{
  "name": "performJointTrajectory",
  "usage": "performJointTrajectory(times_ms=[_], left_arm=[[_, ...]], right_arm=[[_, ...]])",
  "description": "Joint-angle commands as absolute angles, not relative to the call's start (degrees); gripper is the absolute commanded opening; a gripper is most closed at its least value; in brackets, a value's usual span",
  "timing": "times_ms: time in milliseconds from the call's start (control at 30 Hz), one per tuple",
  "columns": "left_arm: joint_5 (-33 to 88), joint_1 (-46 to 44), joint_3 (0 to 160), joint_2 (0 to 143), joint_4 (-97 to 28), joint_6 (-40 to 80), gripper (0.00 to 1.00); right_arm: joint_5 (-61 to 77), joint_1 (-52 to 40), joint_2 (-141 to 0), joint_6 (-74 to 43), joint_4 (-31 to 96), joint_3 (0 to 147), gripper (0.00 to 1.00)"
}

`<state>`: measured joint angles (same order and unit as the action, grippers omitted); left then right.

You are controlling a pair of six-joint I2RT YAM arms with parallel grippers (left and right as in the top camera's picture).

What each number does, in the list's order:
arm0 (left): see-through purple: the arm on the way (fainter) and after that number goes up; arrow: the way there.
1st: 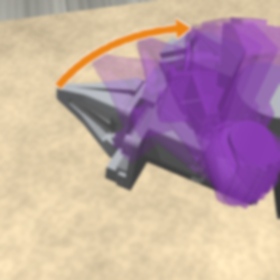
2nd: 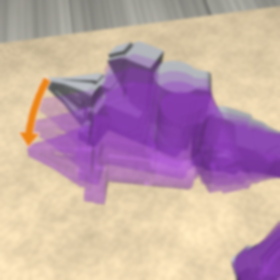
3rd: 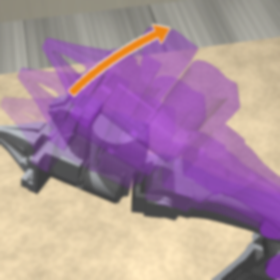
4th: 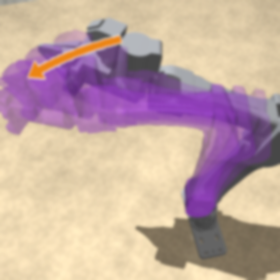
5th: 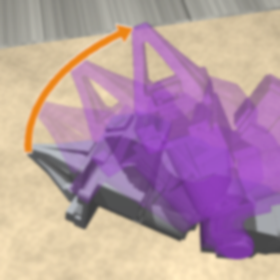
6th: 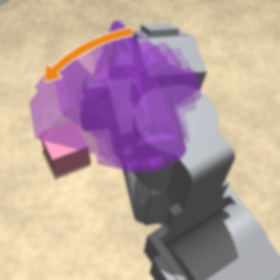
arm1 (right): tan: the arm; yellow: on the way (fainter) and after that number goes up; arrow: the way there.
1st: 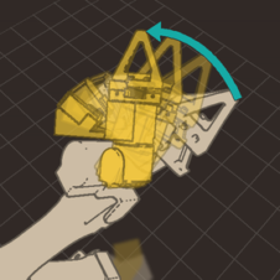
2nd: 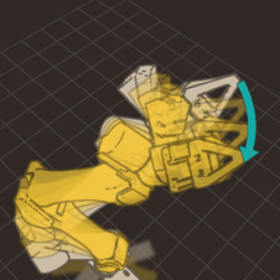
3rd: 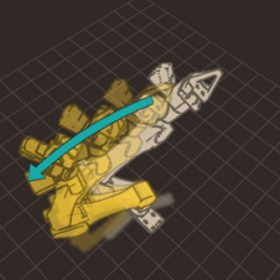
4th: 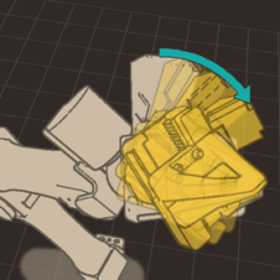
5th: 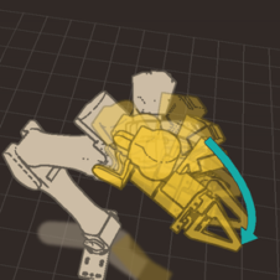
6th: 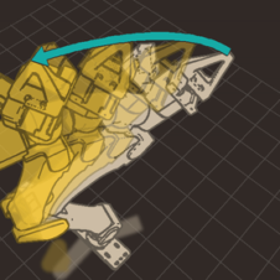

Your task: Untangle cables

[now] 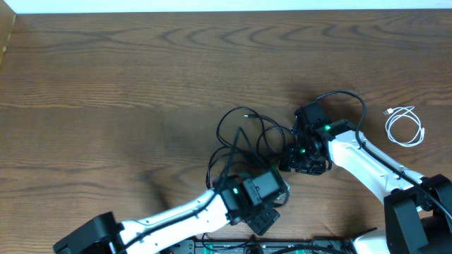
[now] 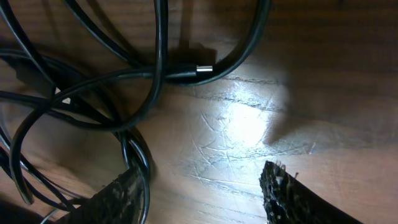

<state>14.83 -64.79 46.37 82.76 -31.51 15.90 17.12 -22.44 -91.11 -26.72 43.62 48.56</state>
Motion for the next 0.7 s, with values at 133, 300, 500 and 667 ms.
performJointTrajectory(times_ms=[133,300,500,667], left_arm=[[-1.1,-67.7,45.8,88.9,-25.7,23.1,0.56],[-1.1,-67.7,45.8,90.8,-23.9,23.0,0.29],[-1.1,-67.0,46.0,87.7,-27.0,22.8,0.08],[-1.1,-65.9,46.4,79.0,-36.1,17.6,0.07]], right_arm=[[17.1,-22.2,-91.3,-27.4,43.5,48.3,0.6],[17.1,-22.2,-91.3,-27.4,43.5,48.3,0.61],[19.6,-22.1,-91.3,-27.3,43.6,48.3,0.68],[32.4,-22.0,-91.3,-21.4,40.8,48.3,0.65]])
